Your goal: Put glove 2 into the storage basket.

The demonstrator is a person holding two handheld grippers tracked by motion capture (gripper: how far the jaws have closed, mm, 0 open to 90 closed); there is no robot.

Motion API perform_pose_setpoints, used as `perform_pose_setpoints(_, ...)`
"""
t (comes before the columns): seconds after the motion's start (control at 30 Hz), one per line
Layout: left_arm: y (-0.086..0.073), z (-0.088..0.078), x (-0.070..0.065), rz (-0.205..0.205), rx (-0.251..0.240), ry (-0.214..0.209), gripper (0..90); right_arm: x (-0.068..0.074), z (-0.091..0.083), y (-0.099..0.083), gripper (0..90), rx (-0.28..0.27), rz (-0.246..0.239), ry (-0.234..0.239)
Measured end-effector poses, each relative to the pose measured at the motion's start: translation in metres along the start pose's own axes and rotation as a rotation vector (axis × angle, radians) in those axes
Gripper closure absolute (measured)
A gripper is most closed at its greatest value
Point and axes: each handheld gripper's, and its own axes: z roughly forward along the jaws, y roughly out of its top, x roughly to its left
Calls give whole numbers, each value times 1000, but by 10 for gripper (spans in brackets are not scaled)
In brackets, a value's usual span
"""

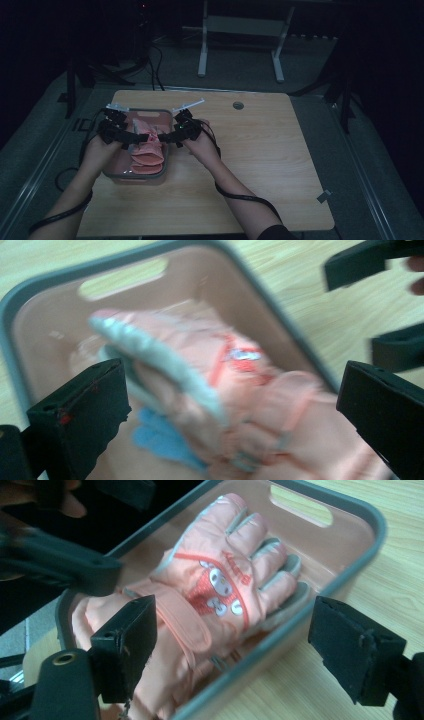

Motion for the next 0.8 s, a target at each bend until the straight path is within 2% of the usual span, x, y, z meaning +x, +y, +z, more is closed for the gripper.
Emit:
perform_pose_setpoints(0.03,1,-1,-6,10,-10,-11,6,-1,-3,-1,195,-1,-3,-5)
perform_pose_setpoints(0.1,1,-1,-6,10,-10,-11,6,-2,-6,-3,195,-1,-7,-2)
perform_pose_setpoints(0.13,2,-1,-21,40,-23,-26,6,-2,-6,-3,194,-1,-7,-2)
perform_pose_setpoints(0.27,4,3,-43,84,-28,-75,6,-6,-20,-13,194,-2,-20,-5)
perform_pose_setpoints(0.37,6,6,-58,103,-40,-110,7,-9,-26,-19,189,-5,-23,-4)
perform_pose_setpoints(0.5,7,10,-77,143,-53,-136,7,-14,-35,-28,181,-11,-22,-9)
perform_pose_setpoints(0.53,7,10,-77,143,-53,-136,7,-14,-35,-28,181,-11,-22,-9)
perform_pose_setpoints(0.57,6,12,-86,156,-54,-157,7,-16,-37,-31,177,-10,-20,-8)
perform_pose_setpoints(0.8,2,22,-117,221,-64,-202,7,-30,-53,-56,177,-6,-27,-6)
